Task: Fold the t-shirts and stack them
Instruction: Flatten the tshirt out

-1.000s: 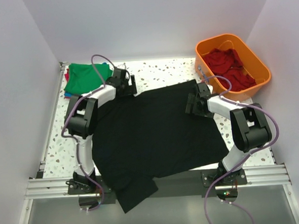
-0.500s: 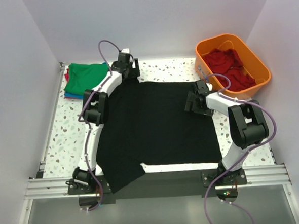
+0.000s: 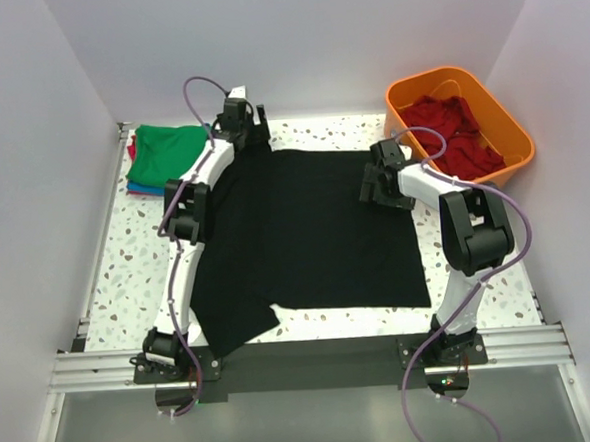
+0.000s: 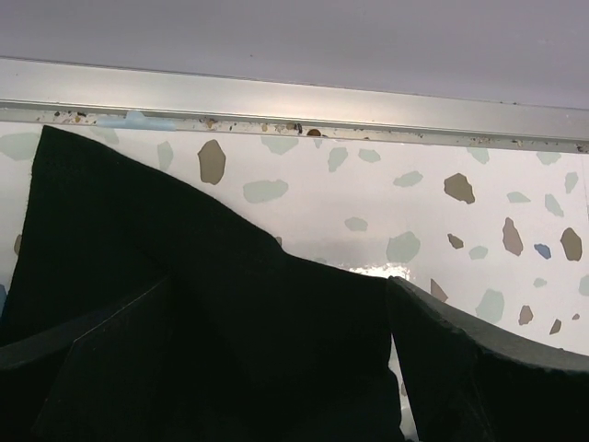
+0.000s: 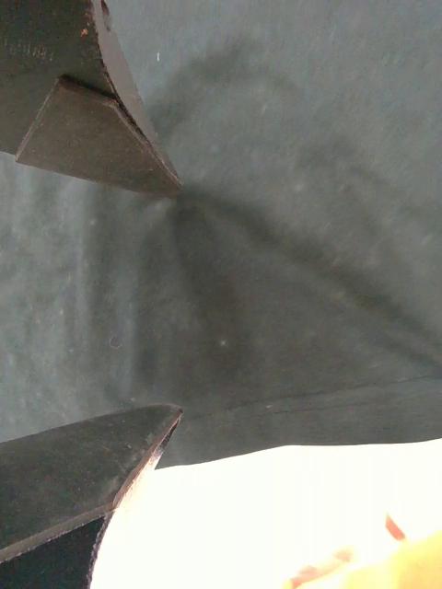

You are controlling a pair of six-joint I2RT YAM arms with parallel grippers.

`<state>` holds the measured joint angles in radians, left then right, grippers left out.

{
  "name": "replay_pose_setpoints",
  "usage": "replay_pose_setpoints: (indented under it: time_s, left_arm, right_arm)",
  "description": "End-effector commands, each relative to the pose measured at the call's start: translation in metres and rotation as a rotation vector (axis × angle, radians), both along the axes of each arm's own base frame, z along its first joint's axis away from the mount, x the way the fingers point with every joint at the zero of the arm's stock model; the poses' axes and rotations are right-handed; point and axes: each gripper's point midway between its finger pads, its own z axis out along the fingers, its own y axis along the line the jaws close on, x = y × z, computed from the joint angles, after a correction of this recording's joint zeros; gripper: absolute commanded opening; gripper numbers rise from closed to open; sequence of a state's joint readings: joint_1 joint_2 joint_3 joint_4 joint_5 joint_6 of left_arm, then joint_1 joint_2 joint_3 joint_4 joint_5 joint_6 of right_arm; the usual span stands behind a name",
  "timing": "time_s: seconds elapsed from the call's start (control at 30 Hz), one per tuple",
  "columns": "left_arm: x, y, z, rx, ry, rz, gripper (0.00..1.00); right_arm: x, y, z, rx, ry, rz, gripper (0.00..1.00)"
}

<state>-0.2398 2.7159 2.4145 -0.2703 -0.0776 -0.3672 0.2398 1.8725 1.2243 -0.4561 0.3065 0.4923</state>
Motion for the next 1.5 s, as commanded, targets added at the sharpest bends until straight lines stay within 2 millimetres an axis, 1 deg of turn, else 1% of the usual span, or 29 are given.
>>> replay_pose_setpoints:
  time_s: [0.0,0.03,0.1,0.13,0.2,0.23,0.27,0.3,0.33,0.37,0.4,0.43,0.47,0.5,0.53,0.6,0.63,0.7,0.73,0.77,0.8,0.83,0.93,1.0,1.1,1.2,1.3,1.33,1.47]
  left_arm:
    - [0.005,0.002,0.009,-0.044,-0.018,0.007,1.0]
    - [0.005,-0.001,0.035,-0.069,-0.044,-0.002,1.0]
    - [0.001,-0.013,0.071,-0.121,-0.08,-0.031,1.0]
    - [-0.007,-0.023,0.11,-0.139,-0.126,-0.056,1.0]
    - [-0.021,-0.031,0.151,-0.125,-0.171,-0.078,1.0]
    - [-0.038,-0.041,0.188,-0.113,-0.202,-0.084,1.0]
    - [-0.049,-0.044,0.203,-0.1,-0.209,-0.087,1.0]
    - [-0.06,-0.042,0.218,-0.081,-0.216,-0.073,1.0]
    - [-0.087,-0.046,0.234,-0.074,-0.191,-0.081,1.0]
    - [-0.102,-0.044,0.239,-0.073,-0.17,-0.074,1.0]
    - [-0.118,-0.042,0.24,-0.086,-0.138,-0.061,1.0]
    - [-0.154,-0.037,0.234,-0.075,-0.077,-0.068,1.0]
    - [-0.173,-0.031,0.226,-0.075,-0.043,-0.048,1.0]
    - [-0.193,-0.027,0.219,-0.093,-0.011,-0.015,1.0]
    - [-0.234,-0.022,0.202,-0.083,0.036,-0.024,1.0]
    - [-0.279,-0.012,0.179,-0.09,0.108,0.054,1.0]
    - [-0.327,-0.005,0.153,-0.061,0.188,0.051,1.0]
    - [-0.373,0.005,0.129,-0.061,0.253,0.12,1.0]
    - [-0.418,0.018,0.104,-0.021,0.335,0.125,1.0]
    - [-0.439,0.024,0.092,-0.018,0.376,0.144,1.0]
    - [-0.462,0.021,0.082,-0.038,0.418,0.141,1.0]
    - [-0.492,0.038,0.065,-0.006,0.477,0.156,1.0]
    - [-0.543,0.043,0.047,-0.028,0.567,0.149,1.0]
    - [-0.57,0.027,0.037,-0.065,0.625,0.07,0.97]
    - [-0.608,0.028,0.007,0.012,0.741,0.042,0.96]
    - [-0.626,0.032,-0.006,0.121,0.798,0.045,0.94]
    - [-0.628,0.036,-0.01,0.176,0.806,0.044,0.87]
    - [-0.627,0.035,-0.011,0.172,0.802,0.045,0.8]
    - [-0.627,0.036,-0.012,0.186,0.801,0.037,0.68]
  right_arm:
    - [0.018,-0.002,0.026,-0.016,-0.063,0.022,0.99]
    - [0.019,0.0,0.038,-0.006,-0.081,0.028,0.99]
    - [0.021,0.005,0.053,0.026,-0.111,0.043,0.99]
    - [0.021,0.008,0.068,0.041,-0.146,0.053,0.99]
    - [0.015,0.012,0.085,0.063,-0.18,0.073,0.99]
    - [0.008,0.011,0.087,0.064,-0.176,0.079,0.99]
    - [0.002,0.013,0.105,0.076,-0.218,0.091,0.99]
    - [-0.003,0.013,0.11,0.083,-0.226,0.096,0.99]
    - [-0.013,0.012,0.111,0.088,-0.224,0.098,0.99]
    - [-0.022,0.011,0.125,0.098,-0.259,0.101,0.99]
    - [-0.029,0.011,0.129,0.108,-0.271,0.103,0.99]
    - [-0.043,0.008,0.119,0.11,-0.251,0.099,0.99]
    - [-0.051,0.008,0.131,0.134,-0.292,0.094,0.99]
    - [-0.058,0.008,0.13,0.141,-0.294,0.093,0.99]
    - [-0.068,0.007,0.12,0.144,-0.272,0.095,0.99]
    - [-0.079,0.005,0.124,0.158,-0.293,0.088,0.99]
    - [-0.085,0.003,0.118,0.158,-0.282,0.084,0.99]
    - [-0.092,0.002,0.118,0.162,-0.286,0.082,0.99]
    - [-0.095,0.001,0.114,0.163,-0.28,0.082,0.99]
    - [-0.097,0.001,0.112,0.161,-0.278,0.084,0.98]
    - [-0.099,0.002,0.109,0.167,-0.271,0.087,0.99]
    - [-0.1,0.001,0.107,0.161,-0.263,0.082,0.99]
    - [-0.1,-0.002,0.102,0.145,-0.244,0.071,0.99]
    - [-0.101,-0.003,0.1,0.141,-0.235,0.07,0.99]
    - [-0.102,-0.007,0.096,0.126,-0.227,0.058,0.99]
    - [-0.103,-0.011,0.096,0.103,-0.231,0.044,0.99]
    - [-0.104,-0.013,0.095,0.096,-0.229,0.039,0.99]
    - [-0.104,-0.014,0.094,0.094,-0.223,0.035,0.99]
    - [-0.105,-0.016,0.093,0.081,-0.222,0.028,0.99]
